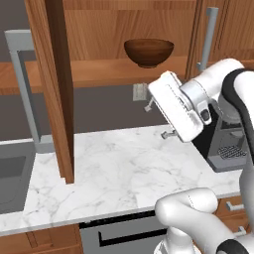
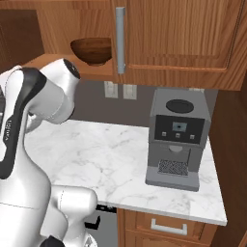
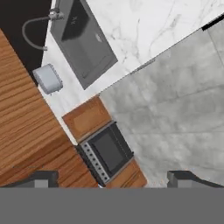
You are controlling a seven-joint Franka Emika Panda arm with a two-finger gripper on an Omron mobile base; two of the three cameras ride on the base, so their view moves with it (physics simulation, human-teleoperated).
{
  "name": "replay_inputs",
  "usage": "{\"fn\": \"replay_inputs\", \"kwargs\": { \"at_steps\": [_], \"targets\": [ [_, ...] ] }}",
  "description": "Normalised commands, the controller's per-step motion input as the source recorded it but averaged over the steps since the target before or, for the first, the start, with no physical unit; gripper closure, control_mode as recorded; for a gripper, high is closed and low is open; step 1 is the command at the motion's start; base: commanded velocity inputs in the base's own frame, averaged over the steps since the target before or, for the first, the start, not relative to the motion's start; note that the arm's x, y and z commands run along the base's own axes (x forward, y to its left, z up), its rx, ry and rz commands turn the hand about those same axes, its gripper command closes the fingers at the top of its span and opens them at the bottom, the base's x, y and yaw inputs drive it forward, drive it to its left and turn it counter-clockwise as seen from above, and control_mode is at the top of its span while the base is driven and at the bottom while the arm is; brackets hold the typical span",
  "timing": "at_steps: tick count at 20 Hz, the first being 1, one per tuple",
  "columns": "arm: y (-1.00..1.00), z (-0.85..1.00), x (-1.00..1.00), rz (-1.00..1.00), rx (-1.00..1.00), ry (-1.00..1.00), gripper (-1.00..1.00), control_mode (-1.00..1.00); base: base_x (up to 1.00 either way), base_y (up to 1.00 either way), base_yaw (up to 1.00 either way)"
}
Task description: Move the bowls from the cabinet to the plates on the dining table.
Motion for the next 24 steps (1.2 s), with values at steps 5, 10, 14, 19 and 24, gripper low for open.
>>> {"fn": "replay_inputs", "kwargs": {
  "at_steps": [5,10,14,19,24],
  "targets": [
    [-0.60,-0.07,-0.63,0.16,-0.22,-0.15,-1.00,-1.00,0.00,0.00,0.00],
    [-0.71,-0.08,-0.55,0.15,-0.19,-0.20,-1.00,-1.00,0.00,0.00,0.00],
    [-0.62,-0.18,-0.38,0.18,-0.22,-0.29,-1.00,-1.00,0.00,0.00,0.00],
    [-0.61,-0.28,-0.21,0.17,-0.21,-0.39,-1.00,-1.00,0.00,0.00,0.00],
    [-0.46,-0.08,0.04,0.14,-0.09,-0.45,-1.00,-1.00,0.00,0.00,0.00]
  ]
}}
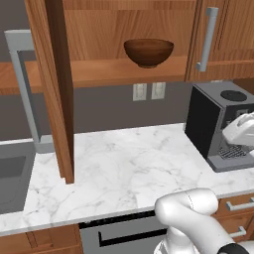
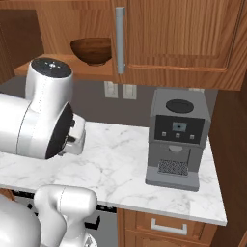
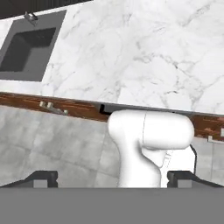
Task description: Move the bowls from the cabinet to the plates on the dining table.
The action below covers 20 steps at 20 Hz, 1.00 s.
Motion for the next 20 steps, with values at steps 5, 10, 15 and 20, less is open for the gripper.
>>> {"fn": "replay_inputs", "kwargs": {
  "at_steps": [5,10,15,20],
  "targets": [
    [-0.26,0.22,0.33,0.12,0.03,-0.39,-1.00,-1.00,0.00,0.00,0.00],
    [-0.11,0.44,0.48,0.09,0.08,-0.32,-1.00,-1.00,0.00,0.00,0.00],
    [-0.03,0.49,0.51,0.01,0.08,-0.26,-1.00,-1.00,0.00,0.00,0.00],
    [-0.07,0.39,0.47,0.00,0.06,-0.22,-1.00,-1.00,0.00,0.00,0.00]
  ]
}}
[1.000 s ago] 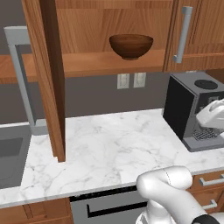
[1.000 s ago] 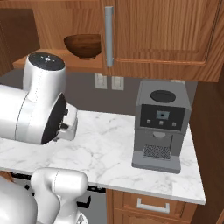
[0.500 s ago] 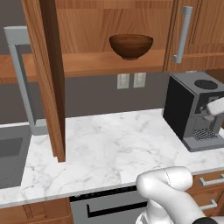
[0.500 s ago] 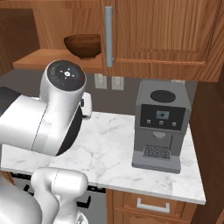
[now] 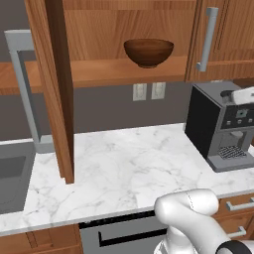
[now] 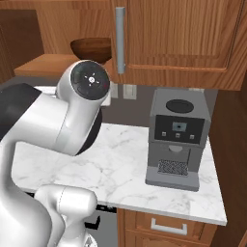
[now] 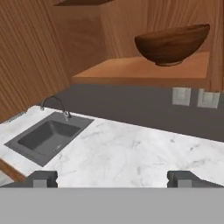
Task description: Move the bowls from the cabinet to the plates on the dining table.
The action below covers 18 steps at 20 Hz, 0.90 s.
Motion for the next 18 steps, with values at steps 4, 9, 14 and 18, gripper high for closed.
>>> {"fn": "replay_inputs", "kwargs": {
  "at_steps": [4,9,14,18],
  "targets": [
    [-0.21,0.36,0.35,-0.04,0.01,-0.17,-1.00,-1.00,0.00,0.00,0.00],
    [-0.30,0.36,0.23,-0.08,0.00,-0.14,-1.00,-1.00,0.00,0.00,0.00],
    [-0.06,0.43,0.27,-0.09,0.00,-0.09,-1.00,-1.00,0.00,0.00,0.00],
    [0.07,0.29,0.20,-0.11,0.00,-0.06,-1.00,-1.00,0.00,0.00,0.00]
  ]
}}
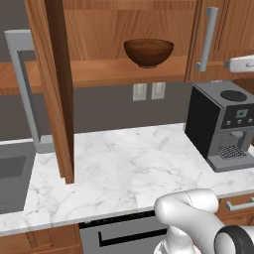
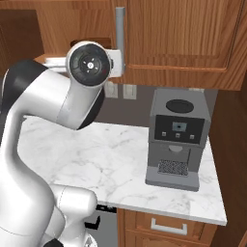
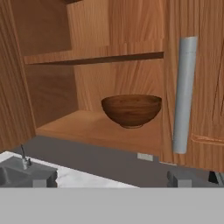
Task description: Move the bowls from the cabinet to the plates on the dining table.
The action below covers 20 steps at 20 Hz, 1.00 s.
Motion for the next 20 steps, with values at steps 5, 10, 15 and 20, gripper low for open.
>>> {"fn": "replay_inputs", "kwargs": {
  "at_steps": [5,10,15,20],
  "targets": [
    [0.00,0.02,0.01,-0.01,0.00,-0.02,-1.00,-1.00,0.00,0.00,0.00],
    [-0.01,0.00,0.31,-0.01,0.00,0.00,-1.00,-1.00,0.00,0.00,0.00],
    [-0.08,0.00,0.48,-0.08,0.00,0.00,-1.00,-1.00,0.00,0.00,0.00],
    [-0.20,0.00,0.22,-0.10,0.00,0.00,-1.00,-1.00,0.00,0.00,0.00]
  ]
}}
